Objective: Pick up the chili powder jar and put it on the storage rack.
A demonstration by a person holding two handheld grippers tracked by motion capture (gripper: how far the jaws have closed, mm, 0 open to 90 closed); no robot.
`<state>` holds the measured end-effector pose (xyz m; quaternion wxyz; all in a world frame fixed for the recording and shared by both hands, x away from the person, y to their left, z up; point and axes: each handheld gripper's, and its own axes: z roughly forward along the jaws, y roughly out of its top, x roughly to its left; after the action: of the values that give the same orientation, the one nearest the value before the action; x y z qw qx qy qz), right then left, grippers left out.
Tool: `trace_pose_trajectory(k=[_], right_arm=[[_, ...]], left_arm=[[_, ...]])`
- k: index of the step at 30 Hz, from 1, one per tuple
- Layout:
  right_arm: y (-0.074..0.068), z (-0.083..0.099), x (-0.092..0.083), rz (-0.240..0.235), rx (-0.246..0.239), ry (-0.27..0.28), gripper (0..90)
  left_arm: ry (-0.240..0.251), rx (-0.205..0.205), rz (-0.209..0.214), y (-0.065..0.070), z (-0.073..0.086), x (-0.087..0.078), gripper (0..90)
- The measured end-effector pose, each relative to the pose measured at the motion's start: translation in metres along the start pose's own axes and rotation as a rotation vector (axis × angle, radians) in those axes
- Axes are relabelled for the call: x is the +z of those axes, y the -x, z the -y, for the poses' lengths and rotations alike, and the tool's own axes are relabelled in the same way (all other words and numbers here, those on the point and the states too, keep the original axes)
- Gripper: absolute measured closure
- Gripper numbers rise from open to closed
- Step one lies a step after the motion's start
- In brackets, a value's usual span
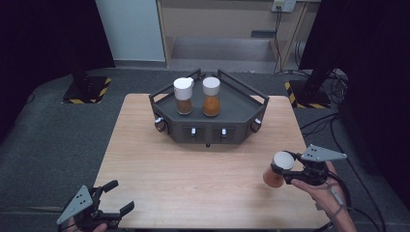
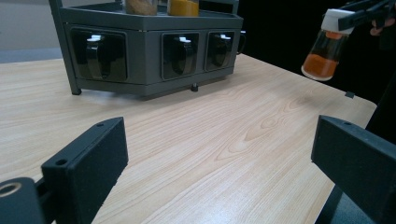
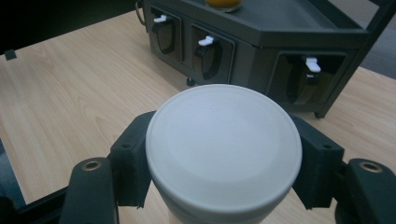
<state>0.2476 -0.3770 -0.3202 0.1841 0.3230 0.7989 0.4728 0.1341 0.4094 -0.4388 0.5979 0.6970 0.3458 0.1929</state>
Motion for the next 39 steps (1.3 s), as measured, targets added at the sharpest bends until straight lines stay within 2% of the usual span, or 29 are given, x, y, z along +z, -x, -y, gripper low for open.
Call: trace_pose_trajectory(k=[9, 13, 18, 28, 39], right_arm=[[0.007, -0.027, 0.010, -0.024, -0.027, -0.013, 33.8], [0.009, -0.037, 0.015, -0.044, -0.024, -0.022, 33.8], [0.010, -0.050, 0.018, -0.045, -0.032, -0.024, 33.8], [0.016, -0.090, 0.026, -0.044, -0.015, -0.040, 33.8], [0.026, -0.133, 0.041, -0.037, 0.014, -0.008, 33.8]], left_arm=[[0.001, -0.003, -0.013, 0.002, 0.001, -0.004, 2.5], [0.001, -0.004, -0.017, 0.003, 0.002, -0.005, 2.5], [0.000, -0.004, -0.018, 0.003, 0.002, -0.005, 2.5], [0.000, -0.004, -0.016, 0.002, 0.002, -0.005, 2.5], [-0.001, -0.006, -0.016, 0.002, 0.002, -0.005, 2.5]])
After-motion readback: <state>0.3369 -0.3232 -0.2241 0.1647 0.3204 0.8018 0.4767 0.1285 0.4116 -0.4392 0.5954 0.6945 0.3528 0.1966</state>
